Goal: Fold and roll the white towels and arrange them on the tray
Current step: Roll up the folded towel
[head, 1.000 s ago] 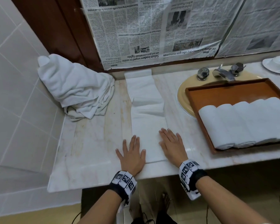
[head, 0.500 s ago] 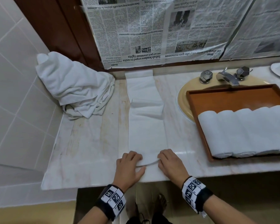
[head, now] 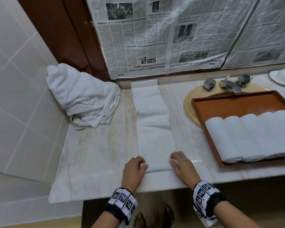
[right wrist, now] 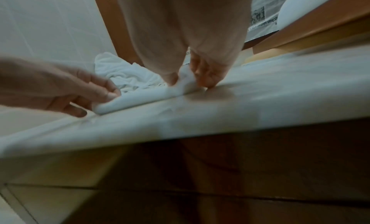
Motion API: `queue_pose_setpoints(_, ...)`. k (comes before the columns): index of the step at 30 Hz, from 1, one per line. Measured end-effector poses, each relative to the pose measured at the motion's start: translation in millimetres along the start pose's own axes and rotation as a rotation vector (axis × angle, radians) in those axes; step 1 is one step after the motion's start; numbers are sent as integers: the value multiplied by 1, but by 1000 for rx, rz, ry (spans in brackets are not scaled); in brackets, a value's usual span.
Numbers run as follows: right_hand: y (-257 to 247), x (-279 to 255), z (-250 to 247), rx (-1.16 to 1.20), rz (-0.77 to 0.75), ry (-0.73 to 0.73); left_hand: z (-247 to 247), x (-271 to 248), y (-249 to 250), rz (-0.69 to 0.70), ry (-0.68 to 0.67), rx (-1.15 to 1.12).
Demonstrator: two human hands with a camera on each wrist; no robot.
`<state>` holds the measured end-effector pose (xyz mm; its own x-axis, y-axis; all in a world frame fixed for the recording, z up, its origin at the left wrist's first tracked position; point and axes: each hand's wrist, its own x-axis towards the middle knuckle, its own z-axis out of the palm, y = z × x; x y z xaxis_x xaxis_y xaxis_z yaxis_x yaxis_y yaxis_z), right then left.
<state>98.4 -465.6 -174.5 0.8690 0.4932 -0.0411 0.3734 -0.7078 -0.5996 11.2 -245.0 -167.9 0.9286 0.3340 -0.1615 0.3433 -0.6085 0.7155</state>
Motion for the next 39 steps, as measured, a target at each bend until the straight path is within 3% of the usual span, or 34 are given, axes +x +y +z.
queue_pose_setpoints(3,-4,0,8,-303,-110,39,5,5,5,35,32,92)
queue_pose_setpoints(6,-10,-2,7,-511,-232,92,10,2,4,140,22,321)
queue_pose_setpoints(12,-20,-7,2,-589,-260,-47,12,-12,3,225,13,402)
queue_pose_setpoints(18,-14,2,2,-584,-283,-80,23,-17,10,346,34,576)
queue_pose_setpoints(21,-9,6,-1,-475,-259,-130,23,-12,15,318,44,573)
queue_pose_setpoints(24,-3,10,-14,-148,-142,-194,21,-13,15,235,22,501)
queue_pose_setpoints(26,-1,6,-27,107,-4,-255,18,-13,14,144,-16,406)
queue_pose_setpoints(28,4,1,-30,211,16,-229,14,-12,10,94,-80,241)
queue_pose_setpoints(34,11,-15,-9,-169,-165,-74,9,-9,3,35,-100,13)
queue_pose_setpoints(37,8,-19,-11,-263,-245,-45,9,-7,4,30,-60,16)
queue_pose_setpoints(39,9,-23,-13,-282,-282,-100,12,-8,7,50,-46,109)
